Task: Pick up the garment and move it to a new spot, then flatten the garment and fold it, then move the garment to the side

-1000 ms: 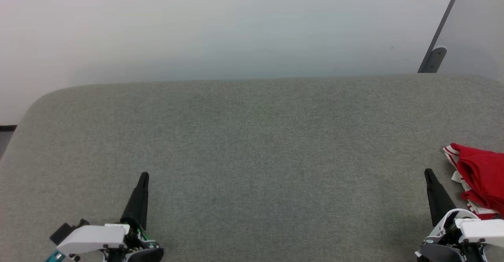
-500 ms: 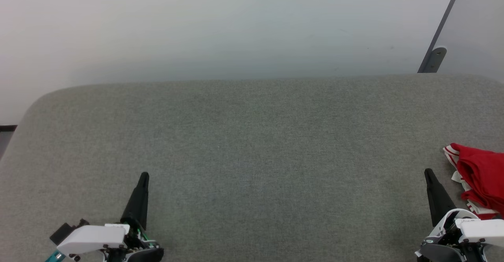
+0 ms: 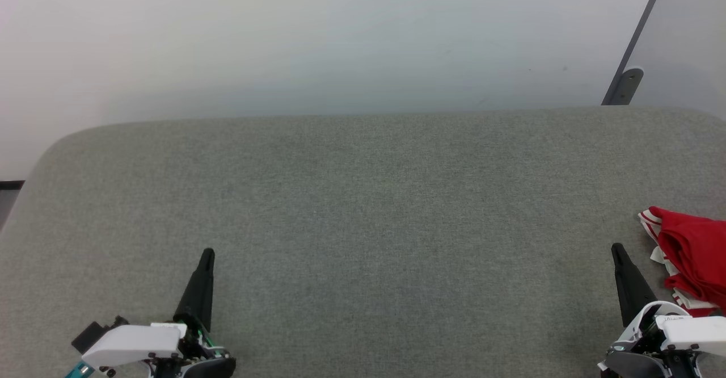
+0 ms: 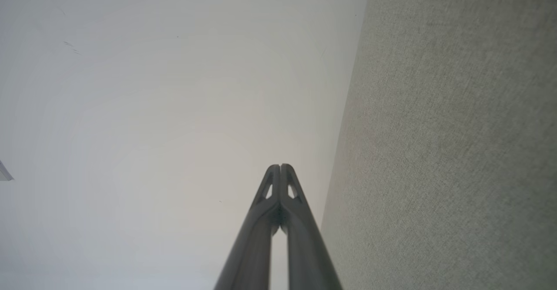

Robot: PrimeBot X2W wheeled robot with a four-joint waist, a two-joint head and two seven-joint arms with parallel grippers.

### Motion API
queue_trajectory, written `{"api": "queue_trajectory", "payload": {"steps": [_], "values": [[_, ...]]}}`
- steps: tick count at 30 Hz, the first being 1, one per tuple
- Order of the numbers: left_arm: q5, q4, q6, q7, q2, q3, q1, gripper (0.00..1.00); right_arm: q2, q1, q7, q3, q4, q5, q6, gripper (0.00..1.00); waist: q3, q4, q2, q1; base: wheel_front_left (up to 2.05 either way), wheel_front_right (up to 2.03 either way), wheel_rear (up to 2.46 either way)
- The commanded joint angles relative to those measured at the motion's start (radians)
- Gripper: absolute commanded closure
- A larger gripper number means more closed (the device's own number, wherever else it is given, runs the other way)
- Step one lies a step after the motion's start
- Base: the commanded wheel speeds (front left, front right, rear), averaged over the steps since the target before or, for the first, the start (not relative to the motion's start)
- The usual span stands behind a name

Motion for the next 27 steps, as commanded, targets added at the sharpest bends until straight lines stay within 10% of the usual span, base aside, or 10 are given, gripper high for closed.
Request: {"api": "queue_trajectory", "payload": {"steps": [1,27], "values": [[0.005,0.002,0.002,0.002,-0.002,0.002,-0.01,1.0,0.002,-0.003,0.001,0.0,0.0,0.002,-0.001,1.0,0.0,0.0,-0.0001,-0.0001,0.0,0.0,0.0],[0.005,0.002,0.002,0.003,-0.002,0.003,-0.01,1.0,0.002,-0.003,0.001,0.0,0.0,0.002,-0.001,1.0,0.0,0.0,-0.0001,-0.0001,0.0,0.0,0.0]]}}
